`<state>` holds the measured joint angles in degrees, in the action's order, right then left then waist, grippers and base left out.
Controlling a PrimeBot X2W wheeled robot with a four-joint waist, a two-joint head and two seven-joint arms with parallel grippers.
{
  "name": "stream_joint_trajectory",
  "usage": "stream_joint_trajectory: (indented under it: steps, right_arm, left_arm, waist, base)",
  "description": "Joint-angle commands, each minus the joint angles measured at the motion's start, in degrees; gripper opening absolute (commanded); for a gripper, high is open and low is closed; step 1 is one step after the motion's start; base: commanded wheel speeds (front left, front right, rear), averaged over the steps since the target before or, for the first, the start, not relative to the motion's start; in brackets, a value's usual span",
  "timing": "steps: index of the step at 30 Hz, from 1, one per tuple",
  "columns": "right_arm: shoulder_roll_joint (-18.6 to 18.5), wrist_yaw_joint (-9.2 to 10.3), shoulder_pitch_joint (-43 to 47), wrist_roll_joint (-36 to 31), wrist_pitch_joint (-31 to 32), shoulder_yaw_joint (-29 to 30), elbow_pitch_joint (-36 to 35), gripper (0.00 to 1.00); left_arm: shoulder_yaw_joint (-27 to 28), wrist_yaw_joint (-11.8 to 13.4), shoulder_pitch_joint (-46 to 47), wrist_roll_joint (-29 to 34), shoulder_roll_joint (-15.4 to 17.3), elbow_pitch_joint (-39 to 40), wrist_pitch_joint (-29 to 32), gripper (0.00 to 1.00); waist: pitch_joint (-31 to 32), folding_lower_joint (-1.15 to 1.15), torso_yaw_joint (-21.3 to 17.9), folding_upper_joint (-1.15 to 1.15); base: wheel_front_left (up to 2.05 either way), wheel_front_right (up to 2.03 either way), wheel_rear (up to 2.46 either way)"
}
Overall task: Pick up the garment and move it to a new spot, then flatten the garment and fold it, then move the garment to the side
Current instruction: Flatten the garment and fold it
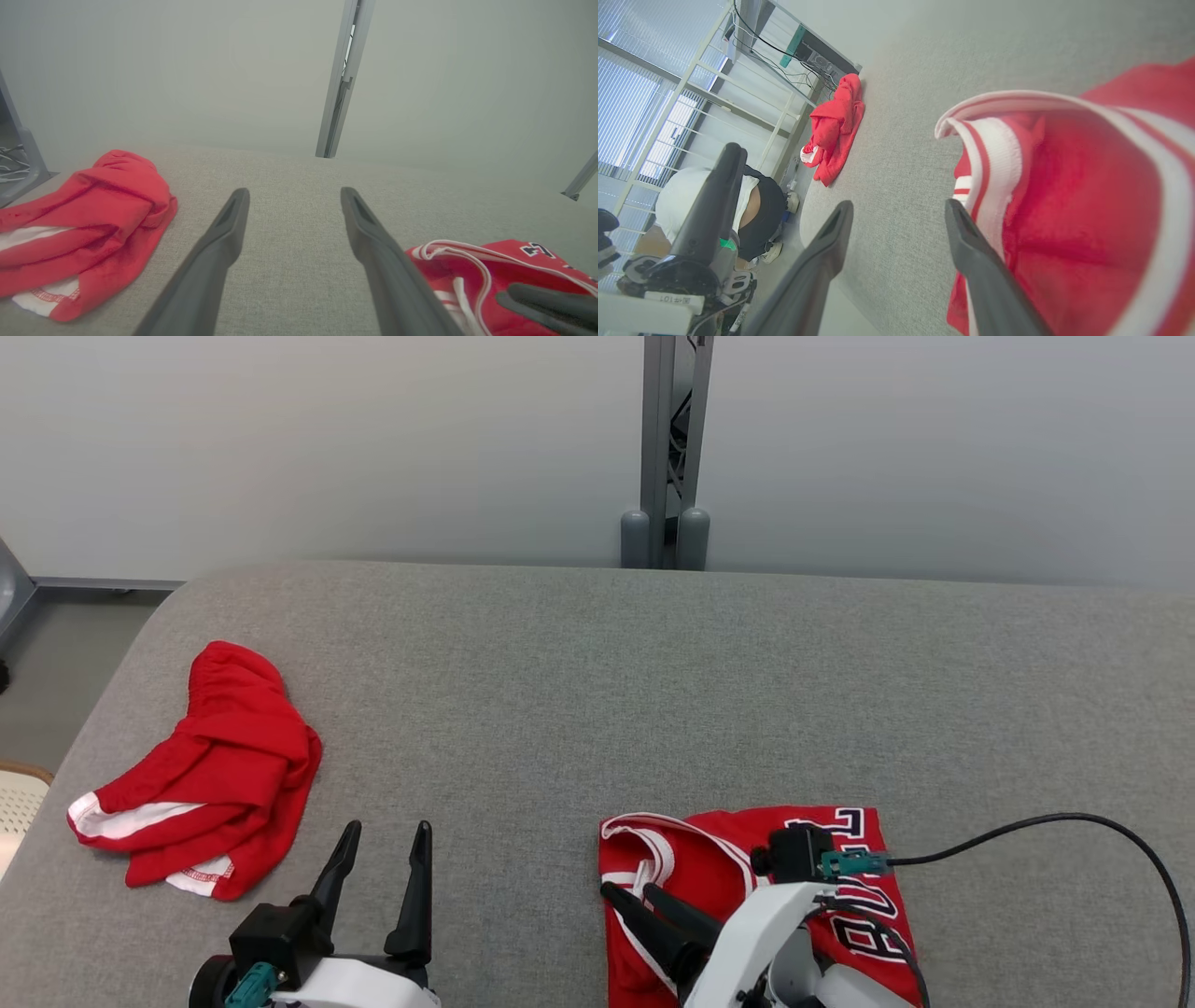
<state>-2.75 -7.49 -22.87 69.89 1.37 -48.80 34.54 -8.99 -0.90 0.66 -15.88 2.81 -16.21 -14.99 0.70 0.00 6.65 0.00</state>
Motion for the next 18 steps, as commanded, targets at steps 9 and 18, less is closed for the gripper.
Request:
stream_joint_trajectory:
  steps: [9, 18]
  right_arm:
    - [-0.34, 0.0, -4.47, -1.77, -1.46, 2.58, -3.51, 1.0]
    - [-7.15, 0.0, -7.18, -13.83, -4.64, 15.32, -6.15, 1.0]
  left_arm:
    - [0.91, 0.59, -0.63, -0.1, 0.24, 0.58, -0.21, 1.0]
    - [1.24, 0.49, -0.18, 0.26, 0.24, 1.17, -0.21, 1.0]
  waist:
    - [1.81, 0.0, -2.67, 0.0]
    - [2.24, 0.0, -5.45, 0.0]
  base:
    - [0.0, 0.0, 0.0]
    - [0.0, 0.0, 0.0]
